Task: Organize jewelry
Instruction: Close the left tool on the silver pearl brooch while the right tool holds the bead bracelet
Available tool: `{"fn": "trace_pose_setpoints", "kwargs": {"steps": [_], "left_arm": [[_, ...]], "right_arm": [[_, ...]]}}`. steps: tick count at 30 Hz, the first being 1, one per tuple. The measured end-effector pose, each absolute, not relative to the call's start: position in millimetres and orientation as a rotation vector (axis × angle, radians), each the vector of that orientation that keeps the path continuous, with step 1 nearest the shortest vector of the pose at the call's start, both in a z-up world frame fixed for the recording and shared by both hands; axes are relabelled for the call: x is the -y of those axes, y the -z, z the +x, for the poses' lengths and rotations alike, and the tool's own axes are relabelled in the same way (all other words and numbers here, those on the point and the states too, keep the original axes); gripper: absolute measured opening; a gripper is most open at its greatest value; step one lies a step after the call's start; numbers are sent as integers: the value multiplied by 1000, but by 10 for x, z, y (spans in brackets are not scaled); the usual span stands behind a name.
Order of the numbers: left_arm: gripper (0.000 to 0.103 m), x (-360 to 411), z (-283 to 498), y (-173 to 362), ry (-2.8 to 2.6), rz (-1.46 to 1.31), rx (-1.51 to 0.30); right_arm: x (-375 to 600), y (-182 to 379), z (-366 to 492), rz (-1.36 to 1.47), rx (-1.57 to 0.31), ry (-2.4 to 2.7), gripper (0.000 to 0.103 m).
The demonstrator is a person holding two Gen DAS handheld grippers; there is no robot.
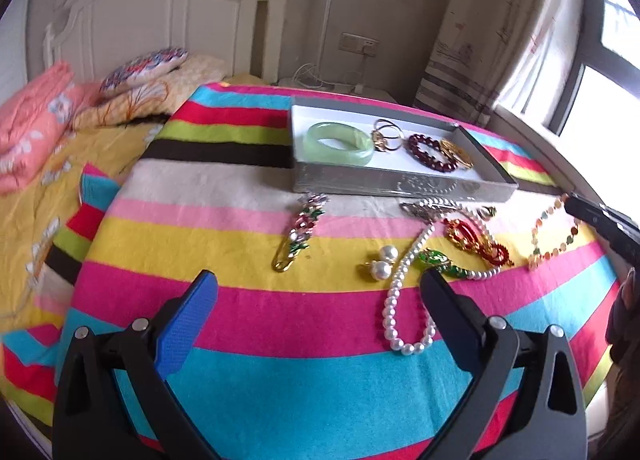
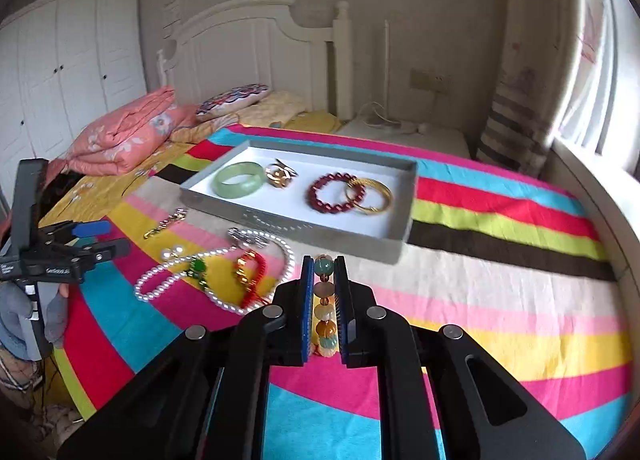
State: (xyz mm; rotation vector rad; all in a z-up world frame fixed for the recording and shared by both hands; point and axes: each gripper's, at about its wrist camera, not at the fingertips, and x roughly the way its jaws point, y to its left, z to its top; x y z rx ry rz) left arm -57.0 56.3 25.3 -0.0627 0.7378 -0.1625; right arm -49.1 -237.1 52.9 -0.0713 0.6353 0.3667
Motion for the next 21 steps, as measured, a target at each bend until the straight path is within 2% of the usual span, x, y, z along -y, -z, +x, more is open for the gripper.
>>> {"fn": "trace_pose_setpoints", "kwargs": {"steps": [4,10,13,18,21], "left_arm": [[99,-205,-478,-307,199,84,-731],[82,334,-145,-315,282,286,-758],[77,541,30,-231,313,359,-797],[68,734,261,-120,340,412,-837],[67,784,350,-99,369,397,-849]], "right_arm": [[2524,-354,-418,-4,-666,-360,11],[2612,-254,-414,53,-679,-379,11],[2636,-238,-410,69,-684,-388,11],[2667,-235,-409,94,-685,-404,11],[2696,-243,-411,112,-680,-414,11]]}}
